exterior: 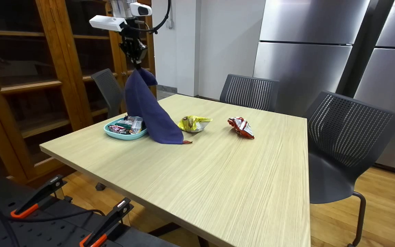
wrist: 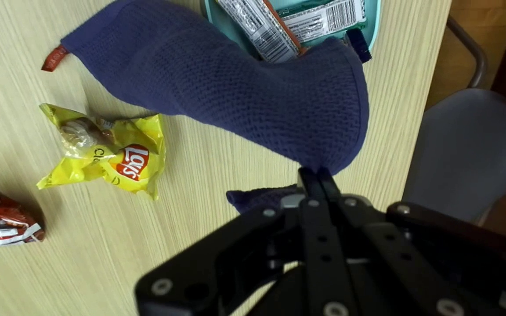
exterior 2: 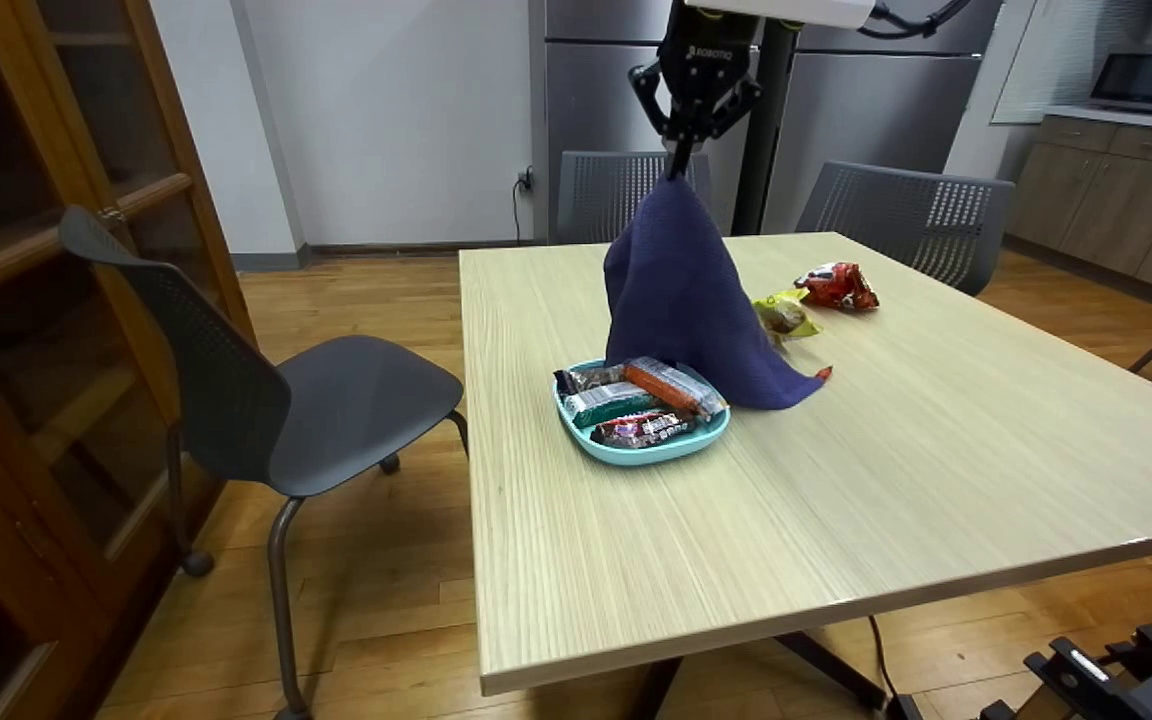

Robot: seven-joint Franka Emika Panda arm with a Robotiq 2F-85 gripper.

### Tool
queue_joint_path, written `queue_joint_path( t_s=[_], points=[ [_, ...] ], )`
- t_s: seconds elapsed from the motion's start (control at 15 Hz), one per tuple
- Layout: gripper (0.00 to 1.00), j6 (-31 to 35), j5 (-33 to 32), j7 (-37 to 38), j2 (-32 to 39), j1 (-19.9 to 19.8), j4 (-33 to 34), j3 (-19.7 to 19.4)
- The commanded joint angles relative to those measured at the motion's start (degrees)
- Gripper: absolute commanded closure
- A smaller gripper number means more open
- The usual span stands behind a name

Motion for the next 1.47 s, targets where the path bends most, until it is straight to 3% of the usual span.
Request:
queue_joint_path(
  t_s=[0.0, 1.4],
  points=[
    [1.0, -2.6, -0.3, -1.4, -1.4, -0.3, -0.1, 1.0],
    [1.0, -7.5, 0.2, -6.5, -4.7, 0.3, -0.5, 4.8]
  ],
)
